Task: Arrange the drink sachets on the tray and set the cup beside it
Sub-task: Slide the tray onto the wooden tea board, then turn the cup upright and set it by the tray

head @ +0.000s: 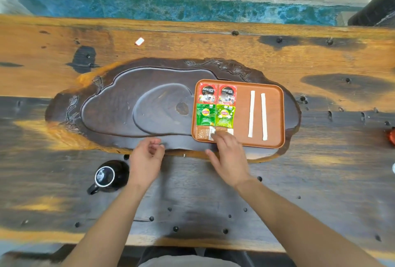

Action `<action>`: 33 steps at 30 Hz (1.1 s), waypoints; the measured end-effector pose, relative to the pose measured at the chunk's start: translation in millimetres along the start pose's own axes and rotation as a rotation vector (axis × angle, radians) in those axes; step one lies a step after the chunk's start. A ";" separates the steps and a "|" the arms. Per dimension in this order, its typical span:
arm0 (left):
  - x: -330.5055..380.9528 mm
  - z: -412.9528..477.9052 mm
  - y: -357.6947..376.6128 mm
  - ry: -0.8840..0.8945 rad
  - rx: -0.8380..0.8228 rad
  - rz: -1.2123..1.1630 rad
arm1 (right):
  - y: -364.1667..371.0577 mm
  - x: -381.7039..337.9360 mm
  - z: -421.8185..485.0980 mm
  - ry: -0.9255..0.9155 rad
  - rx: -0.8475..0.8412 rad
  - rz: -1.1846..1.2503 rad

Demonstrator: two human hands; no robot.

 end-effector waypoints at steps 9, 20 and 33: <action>-72.2 -39.4 -111.5 0.029 0.225 0.381 | 81.1 -93.9 38.0 -0.108 -0.200 -0.060; -172.0 -37.9 -103.0 -0.182 -0.011 0.228 | 123.8 -112.8 71.4 0.000 -0.134 -0.348; -192.8 -28.8 -101.0 0.011 -0.024 0.241 | 125.6 -114.6 72.1 0.001 -0.131 -0.435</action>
Point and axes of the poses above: each hand's wrist, its own z-axis towards the middle knuckle, its own y-axis out of the palm, x = y × z, the point moved 9 cm from there along z, towards the middle knuckle, and after that the axes turned 5 degrees about y, right-handed, at the moved point
